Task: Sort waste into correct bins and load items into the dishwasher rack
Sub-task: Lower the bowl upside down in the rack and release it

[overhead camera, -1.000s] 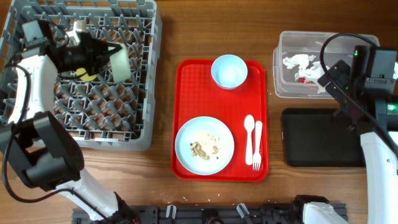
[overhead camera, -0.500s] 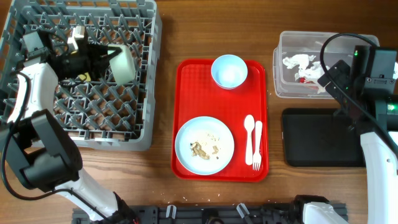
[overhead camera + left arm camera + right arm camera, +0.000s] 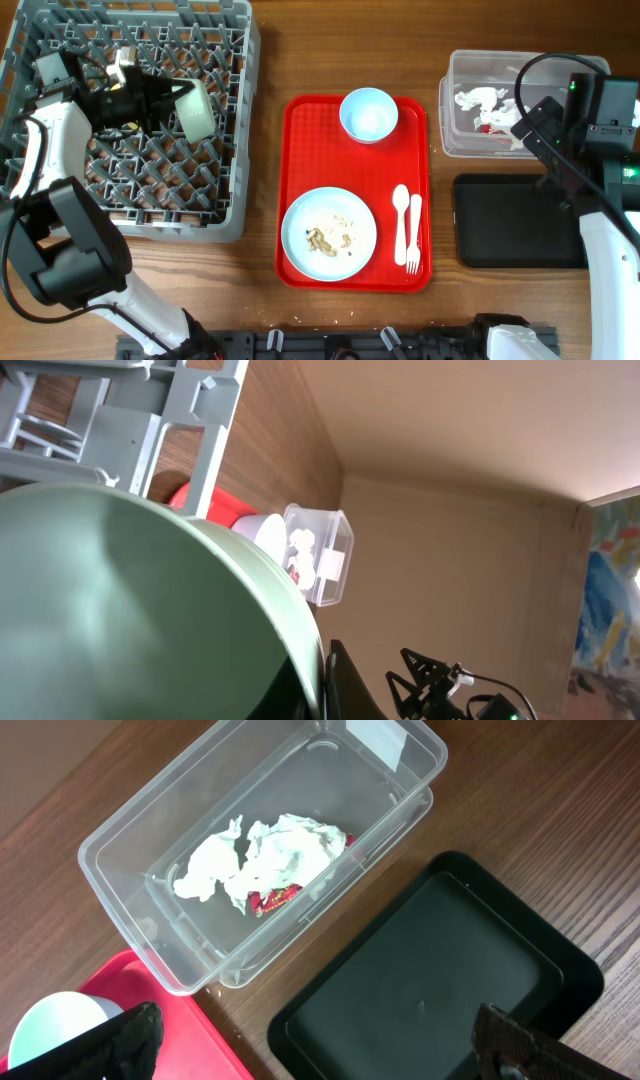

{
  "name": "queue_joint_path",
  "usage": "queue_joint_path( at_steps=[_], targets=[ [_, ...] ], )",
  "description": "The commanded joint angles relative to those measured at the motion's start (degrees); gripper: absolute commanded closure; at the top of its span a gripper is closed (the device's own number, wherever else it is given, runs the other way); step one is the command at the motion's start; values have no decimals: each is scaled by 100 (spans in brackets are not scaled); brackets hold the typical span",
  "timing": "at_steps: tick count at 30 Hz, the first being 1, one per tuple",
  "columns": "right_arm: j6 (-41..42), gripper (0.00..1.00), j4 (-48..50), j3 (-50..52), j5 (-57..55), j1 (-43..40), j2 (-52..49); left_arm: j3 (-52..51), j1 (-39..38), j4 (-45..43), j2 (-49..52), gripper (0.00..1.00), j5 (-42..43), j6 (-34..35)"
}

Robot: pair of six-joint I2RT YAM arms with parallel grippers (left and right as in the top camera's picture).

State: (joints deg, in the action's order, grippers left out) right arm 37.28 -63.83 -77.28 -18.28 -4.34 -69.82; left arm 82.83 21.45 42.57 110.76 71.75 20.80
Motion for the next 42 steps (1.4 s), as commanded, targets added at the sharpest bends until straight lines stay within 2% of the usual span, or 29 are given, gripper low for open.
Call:
queue_joint_path(
  at_steps=[1,4,7,11,12,16,17,22,23,24,25,26,30,33,36,42],
  targets=[
    [26,0,13,4,-114,-17,-22,-55,31,232,61,95,-1303,-129],
    [26,0,13,4,-114,-17,-22,-55,33,494,57,96,-1834,-131],
    [24,0,13,4,-114,-17,-22,-55,101,531,33,92,-1895,-136],
    [26,0,13,4,-114,-17,-22,-52,271,557,-31,70,-2048,-136],
    [26,0,13,4,-114,-17,-22,-52,326,601,-66,68,-2153,-136],
    [24,0,13,4,-114,-17,-22,-52,511,839,-363,39,-2855,-262],
    [26,0,13,4,-114,-17,-22,-52,535,883,-450,35,-3036,-262],
    [24,0,13,4,-114,-17,-22,-31,568,979,-1202,34,-4284,-258],
    [24,0,13,4,-114,-17,-22,-31,566,981,-1338,37,-4343,-258],
    [26,0,13,4,-114,-17,-22,-31,566,984,-1491,56,-4336,-256],
    [26,0,13,4,-114,-17,-22,-33,544,1019,-1657,79,-4334,-256],
    [26,0,13,4,-114,-17,-22,-33,501,1095,-1821,96,-4336,-258],
    [26,0,13,4,-114,-17,-22,-33,76,1416,-2111,96,-4535,-262],
    [24,0,13,4,-114,-17,-22,-33,-579,1471,-1954,96,-5637,-260],
    [24,0,13,4,-114,-17,-22,-33,-1123,1458,-1567,96,-6334,-256],
    [24,0,13,4,-114,-17,-22,-33,-1285,1390,-879,96,-6878,-236]
  ],
)
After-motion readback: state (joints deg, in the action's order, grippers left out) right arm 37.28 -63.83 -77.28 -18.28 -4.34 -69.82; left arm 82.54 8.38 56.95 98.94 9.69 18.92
